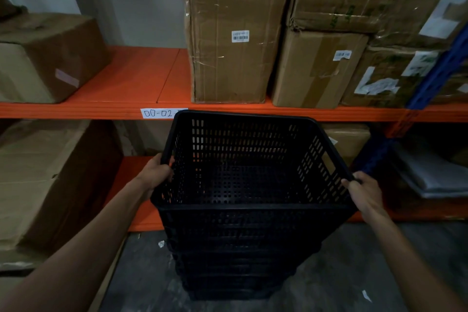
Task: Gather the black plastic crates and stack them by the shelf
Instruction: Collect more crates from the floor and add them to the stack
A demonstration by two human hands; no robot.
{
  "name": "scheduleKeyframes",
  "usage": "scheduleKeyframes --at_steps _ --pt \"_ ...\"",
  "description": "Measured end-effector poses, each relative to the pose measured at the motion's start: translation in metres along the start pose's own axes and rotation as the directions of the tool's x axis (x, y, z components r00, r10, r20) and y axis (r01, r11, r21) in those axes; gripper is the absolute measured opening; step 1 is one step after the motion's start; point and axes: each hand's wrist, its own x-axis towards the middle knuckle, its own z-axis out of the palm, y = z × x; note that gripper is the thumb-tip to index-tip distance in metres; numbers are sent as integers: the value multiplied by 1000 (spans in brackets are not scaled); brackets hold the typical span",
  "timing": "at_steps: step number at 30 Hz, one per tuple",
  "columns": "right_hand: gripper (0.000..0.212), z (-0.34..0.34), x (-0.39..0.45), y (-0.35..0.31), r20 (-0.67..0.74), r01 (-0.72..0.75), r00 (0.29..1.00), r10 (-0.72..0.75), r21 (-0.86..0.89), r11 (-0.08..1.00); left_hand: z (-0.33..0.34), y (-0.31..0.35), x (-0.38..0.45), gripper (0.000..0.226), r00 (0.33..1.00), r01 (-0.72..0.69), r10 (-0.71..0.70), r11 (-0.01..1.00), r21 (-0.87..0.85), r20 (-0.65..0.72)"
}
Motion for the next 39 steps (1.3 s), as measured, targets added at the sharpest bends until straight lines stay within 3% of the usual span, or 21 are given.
scheduleKeyframes --at_steps 3,7,10,12,14,20,24,28,34,39 --pt "17 -1 -4 -3 -5 32 999 -33 -20 999 0 -8 -1 32 999 16 -16 1000 -3 -32" --pt "13 -3 -8 -3 48 68 997 -62 -119 991 0 -15 2 40 999 27 -27 999 17 -39" --pt "7 -6 -6 -9 135 67 990 -36 -240 969 1 -19 3 37 998 25 -24 1000 18 -51" --pt "24 -7 -4 -13 176 51 984 5 -311 949 4 -20 3 31 998 13 -12 1000 13 -66" --pt "26 -6 -3 -17 193 60 981 11 -356 933 6 -18 3 20 995 16 -15 1000 5 -98" --pt "18 -6 -1 -14 85 67 996 -36 -395 916 13 -19 -8 15 993 35 -34 999 5 -116" --pt "21 -3 -2 -12 100 54 995 -6 -477 877 8 -22 -5 13 987 67 -62 997 29 -145" --pt "19 -2 0 -4 120 80 992 -28 -450 890 6 -22 3 9 987 86 -74 993 78 -145" --pt "21 2 -1 -11 70 66 997 -36 -489 870 7 -25 6 26 986 107 -95 991 85 -138" --pt "39 3 -1 -12 90 62 996 -15 -546 835 7 -9 0 42 983 116 -65 944 308 -172"
